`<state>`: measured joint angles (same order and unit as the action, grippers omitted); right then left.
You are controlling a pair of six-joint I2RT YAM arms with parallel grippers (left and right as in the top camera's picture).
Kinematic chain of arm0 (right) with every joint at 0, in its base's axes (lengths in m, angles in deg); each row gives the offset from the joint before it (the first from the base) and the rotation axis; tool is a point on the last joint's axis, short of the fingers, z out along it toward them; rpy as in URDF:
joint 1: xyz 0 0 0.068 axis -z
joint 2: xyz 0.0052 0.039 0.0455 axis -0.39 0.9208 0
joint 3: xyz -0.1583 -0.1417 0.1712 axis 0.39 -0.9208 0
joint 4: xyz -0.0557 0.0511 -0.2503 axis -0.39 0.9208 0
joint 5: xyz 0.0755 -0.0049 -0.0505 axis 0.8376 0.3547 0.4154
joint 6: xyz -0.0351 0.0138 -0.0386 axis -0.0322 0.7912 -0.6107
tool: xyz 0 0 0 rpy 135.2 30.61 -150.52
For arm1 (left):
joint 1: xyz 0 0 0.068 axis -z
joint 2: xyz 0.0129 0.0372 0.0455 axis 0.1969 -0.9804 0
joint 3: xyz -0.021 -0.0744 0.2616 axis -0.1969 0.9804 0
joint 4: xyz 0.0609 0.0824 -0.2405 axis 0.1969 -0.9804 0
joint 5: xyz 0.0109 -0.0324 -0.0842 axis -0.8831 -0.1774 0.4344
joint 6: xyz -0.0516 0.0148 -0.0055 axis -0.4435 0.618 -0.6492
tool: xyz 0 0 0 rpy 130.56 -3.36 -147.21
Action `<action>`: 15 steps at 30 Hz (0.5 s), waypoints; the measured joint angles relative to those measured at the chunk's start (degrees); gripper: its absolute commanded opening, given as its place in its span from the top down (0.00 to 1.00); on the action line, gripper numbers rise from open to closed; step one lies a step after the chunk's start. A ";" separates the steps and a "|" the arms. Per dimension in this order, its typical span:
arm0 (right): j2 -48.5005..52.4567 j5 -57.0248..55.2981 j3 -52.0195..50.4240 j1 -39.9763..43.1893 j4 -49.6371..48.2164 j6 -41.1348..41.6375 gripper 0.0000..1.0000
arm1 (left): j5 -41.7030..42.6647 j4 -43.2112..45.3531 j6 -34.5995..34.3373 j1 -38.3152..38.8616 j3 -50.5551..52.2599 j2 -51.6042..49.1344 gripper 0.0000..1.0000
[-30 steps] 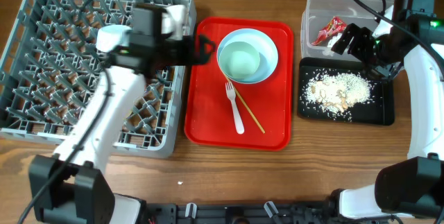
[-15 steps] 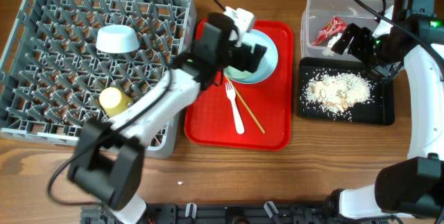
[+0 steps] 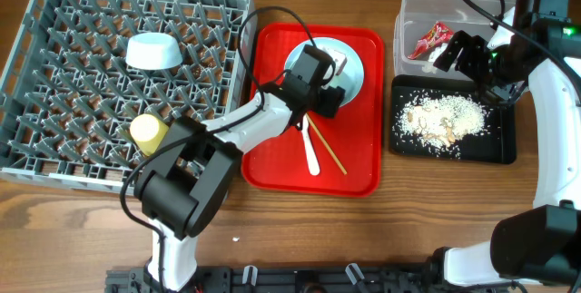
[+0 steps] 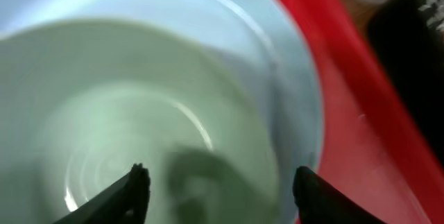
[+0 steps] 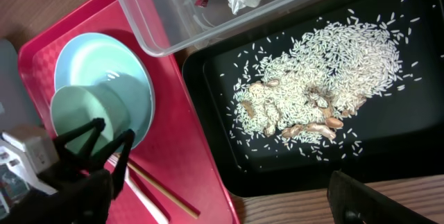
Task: Sort waste into correct bins and load items into the dishwasher rack
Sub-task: 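Move the left gripper to the green bowl and grasp its rim, then lift the green bowl and carry it to the rack's back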
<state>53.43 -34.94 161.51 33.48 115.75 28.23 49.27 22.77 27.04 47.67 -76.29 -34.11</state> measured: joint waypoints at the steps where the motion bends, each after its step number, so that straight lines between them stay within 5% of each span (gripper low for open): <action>1: 0.00 0.00 0.00 -0.02 -0.02 0.00 0.00 | -0.39 -0.24 -0.26 0.00 0.00 0.00 0.62; 9: 0.00 0.00 0.00 -0.02 0.00 0.00 0.00 | -2.14 -0.31 -0.07 -0.04 0.00 0.00 0.96; 15: 0.00 0.00 0.00 -0.02 0.00 0.00 0.00 | -3.23 1.20 0.37 -0.04 -0.02 0.20 0.96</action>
<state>53.43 -34.94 161.51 33.46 115.75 28.23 46.04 23.97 27.41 47.63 -76.31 -33.91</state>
